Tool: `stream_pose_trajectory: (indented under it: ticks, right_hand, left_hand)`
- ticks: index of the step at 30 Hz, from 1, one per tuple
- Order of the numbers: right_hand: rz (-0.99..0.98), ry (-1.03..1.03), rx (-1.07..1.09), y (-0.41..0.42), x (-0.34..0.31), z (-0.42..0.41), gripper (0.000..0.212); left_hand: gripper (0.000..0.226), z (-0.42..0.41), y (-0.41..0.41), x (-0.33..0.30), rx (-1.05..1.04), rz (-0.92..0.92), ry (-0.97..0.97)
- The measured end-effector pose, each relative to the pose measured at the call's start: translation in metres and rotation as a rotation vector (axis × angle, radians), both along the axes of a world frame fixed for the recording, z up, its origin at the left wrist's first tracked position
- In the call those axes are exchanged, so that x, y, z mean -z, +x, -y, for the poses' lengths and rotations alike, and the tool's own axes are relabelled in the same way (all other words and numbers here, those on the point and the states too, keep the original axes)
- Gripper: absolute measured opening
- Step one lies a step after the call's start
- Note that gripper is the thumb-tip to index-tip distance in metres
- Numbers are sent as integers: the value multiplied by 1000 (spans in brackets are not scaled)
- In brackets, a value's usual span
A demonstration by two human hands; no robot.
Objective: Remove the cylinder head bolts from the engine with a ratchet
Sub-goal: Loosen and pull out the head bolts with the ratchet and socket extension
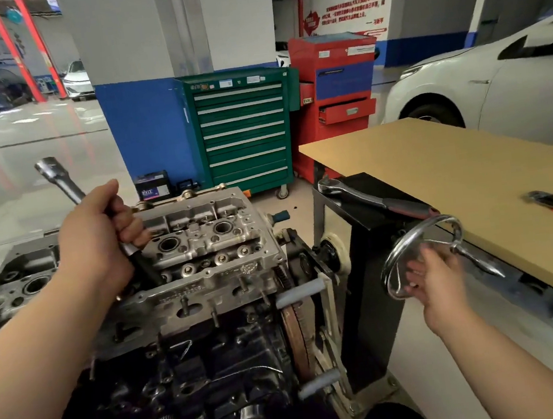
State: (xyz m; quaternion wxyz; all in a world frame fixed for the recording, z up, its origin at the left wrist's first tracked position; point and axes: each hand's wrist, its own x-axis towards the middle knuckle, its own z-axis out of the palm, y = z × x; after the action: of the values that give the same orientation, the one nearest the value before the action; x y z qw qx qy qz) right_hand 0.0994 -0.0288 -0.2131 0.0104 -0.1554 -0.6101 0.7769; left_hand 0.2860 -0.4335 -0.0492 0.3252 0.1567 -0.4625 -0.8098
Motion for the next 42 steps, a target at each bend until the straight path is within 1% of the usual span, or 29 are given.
stream_pose_trajectory:
  ticks: [2,3,5,7,9,11,13,17,21,23,26,32,36,37,38,40,41,42]
  right_hand:
    - [173,-192,-61,-8,-9,-5,61]
    - [232,-250,-99,-12,-11,-7,68]
    - [284,-267,-160,-18,-15,-9,73]
    - [303,-232,-211,-24,-20,-9,65]
    - [308,-243,-240,-28,-26,-7,47]
    - [296,-275,-235,-32,-27,-5,33]
    - [278,-274,-235,-34,-26,-3,31]
    - [231,-228,-211,-31,-20,0,39]
    - [130,-73,-105,-26,-16,6,54]
    - [101,-34,-92,-25,-16,8,52]
    - [91,-31,-106,-26,-15,6,51]
    - [27,49,-118,-26,-9,3,65]
    - [1,73,-155,-18,-13,4,64]
    - [6,78,-137,-12,-15,5,61]
    - [20,76,-71,-5,-16,5,57]
    - [32,61,191,13,-18,7,41]
    - [-1,63,321,28,-22,12,34]
    - [-83,70,387,46,-27,20,32]
  left_hand:
    - [51,1,0,1,8,-16,16]
    - [51,1,1,2,8,-22,22]
    - [49,1,1,2,7,-25,22]
    - [47,0,0,2,10,-29,19]
    - [44,1,1,2,15,-35,16]
    - [45,2,2,3,10,-38,20]
    - [47,3,1,4,-5,-35,27]
    - [47,5,0,5,-16,-42,24]
    - [45,5,-1,4,-22,-32,21]
    - [45,5,-1,4,-26,-29,28]
    - [46,4,0,4,-22,-26,28]
    - [47,2,1,2,-30,-32,31]
    - [47,-4,3,-2,-46,-8,43]
    - [48,-6,5,-4,-52,-3,29]
    - [48,-7,8,-7,-59,0,-3]
    - [48,-5,16,-21,-74,-10,-125]
    - [48,-1,21,-30,-82,-24,-201]
    - [49,5,28,-40,-98,-37,-283]
